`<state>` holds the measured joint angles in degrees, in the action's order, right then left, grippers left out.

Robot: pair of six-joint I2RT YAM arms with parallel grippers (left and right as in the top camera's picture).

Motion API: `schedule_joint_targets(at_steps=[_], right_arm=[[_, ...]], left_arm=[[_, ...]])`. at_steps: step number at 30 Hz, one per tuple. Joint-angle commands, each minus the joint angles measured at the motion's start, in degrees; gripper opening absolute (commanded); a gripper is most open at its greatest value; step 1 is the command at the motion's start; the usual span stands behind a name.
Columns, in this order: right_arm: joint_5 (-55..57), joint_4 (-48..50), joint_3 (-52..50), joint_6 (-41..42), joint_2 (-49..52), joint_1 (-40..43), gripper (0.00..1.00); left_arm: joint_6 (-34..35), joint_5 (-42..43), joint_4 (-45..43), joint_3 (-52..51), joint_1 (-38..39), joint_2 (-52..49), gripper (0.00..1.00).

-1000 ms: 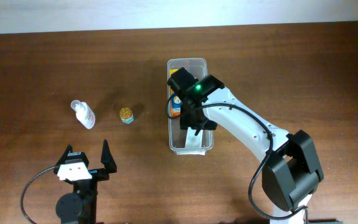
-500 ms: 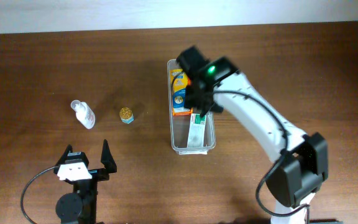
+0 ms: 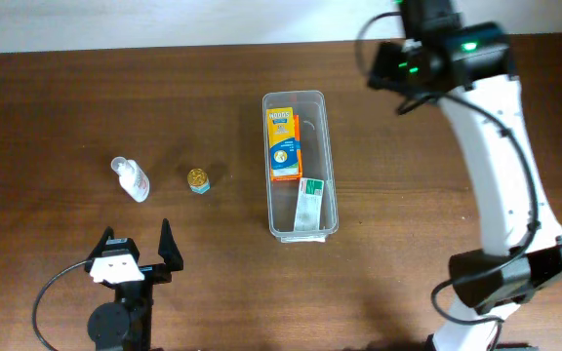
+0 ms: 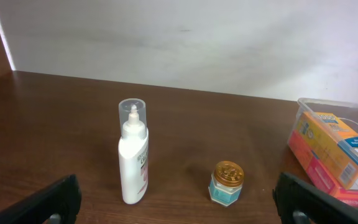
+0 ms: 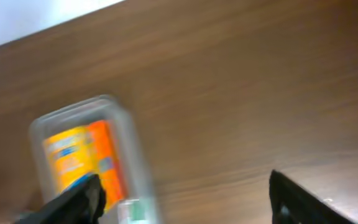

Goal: Pack container
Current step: 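Raise the right gripper and retract it to the right side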

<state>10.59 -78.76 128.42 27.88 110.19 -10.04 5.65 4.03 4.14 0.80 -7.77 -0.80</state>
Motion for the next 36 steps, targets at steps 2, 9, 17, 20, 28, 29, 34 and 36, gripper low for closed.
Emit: schedule_joint_targets(at_steps=[2, 9, 17, 20, 28, 29, 34, 36], right_arm=[[5.1, -1.2, -0.5, -2.4, -0.1, 7.6, 0.91], [6.2, -0.4, -1.0, -2.4, 0.8, 19.1, 0.98], [6.3, 2.0, -1.0, -2.3, 5.9, 27.6, 0.98], [6.4, 2.9, -1.0, -2.3, 7.0, 28.9, 0.98], [6.4, 5.8, -1.0, -2.4, 7.5, 29.6, 0.98], [6.4, 6.2, -1.0, -2.4, 7.5, 29.6, 0.98], [5.9, 7.9, -1.0, -2.4, 7.5, 29.6, 0.98], [5.9, 7.9, -1.0, -2.4, 7.5, 29.6, 0.98]], left_arm=[[0.3, -0.4, 0.2, -0.3, 0.2, 0.1, 0.99], [0.3, -0.4, 0.2, -0.3, 0.2, 0.1, 0.99], [0.3, -0.4, 0.2, -0.3, 0.2, 0.1, 0.99], [0.3, -0.4, 0.2, -0.3, 0.2, 0.1, 0.99], [0.3, -0.4, 0.2, -0.3, 0.2, 0.1, 0.99], [0.3, -0.4, 0.2, -0.3, 0.2, 0.1, 0.99], [0.3, -0.4, 0.2, -0.3, 0.2, 0.1, 0.99], [0.3, -0.4, 0.2, -0.3, 0.2, 0.1, 0.99]])
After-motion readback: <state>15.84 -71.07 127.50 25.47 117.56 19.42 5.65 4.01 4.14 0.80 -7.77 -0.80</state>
